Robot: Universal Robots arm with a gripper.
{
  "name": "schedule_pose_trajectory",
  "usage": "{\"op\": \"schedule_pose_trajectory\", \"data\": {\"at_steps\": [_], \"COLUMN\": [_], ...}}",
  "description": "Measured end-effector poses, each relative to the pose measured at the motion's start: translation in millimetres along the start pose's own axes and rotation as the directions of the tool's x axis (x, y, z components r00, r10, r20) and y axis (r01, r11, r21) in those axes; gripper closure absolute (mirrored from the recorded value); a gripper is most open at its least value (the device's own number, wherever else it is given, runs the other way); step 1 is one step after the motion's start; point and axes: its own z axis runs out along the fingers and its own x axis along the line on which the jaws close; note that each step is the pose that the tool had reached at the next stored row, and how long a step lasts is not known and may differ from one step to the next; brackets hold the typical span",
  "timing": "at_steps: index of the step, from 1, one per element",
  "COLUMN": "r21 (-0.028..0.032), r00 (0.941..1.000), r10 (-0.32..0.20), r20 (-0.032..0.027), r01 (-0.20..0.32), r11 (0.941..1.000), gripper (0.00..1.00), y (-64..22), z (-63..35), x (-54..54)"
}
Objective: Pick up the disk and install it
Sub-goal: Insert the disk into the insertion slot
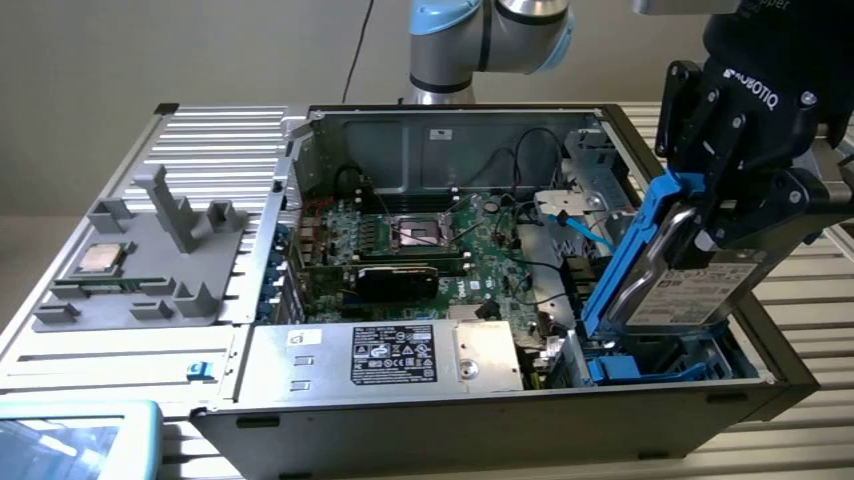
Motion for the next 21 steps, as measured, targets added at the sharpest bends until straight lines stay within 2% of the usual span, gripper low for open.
{"op": "schedule_pose_trajectory", "data": {"at_steps": [8, 21], "r21": [0.0005, 0.0007], "r00": [1.0, 0.9999], "r10": [-0.009, -0.011], "r20": [0.0001, 0.0001], "r01": [0.009, 0.011], "r11": [1.0, 0.9999], "gripper": [0.63, 0.63], "y": [1.2, 1.4], "z": [1.4, 9.1], "x": [0.0, 0.2]}}
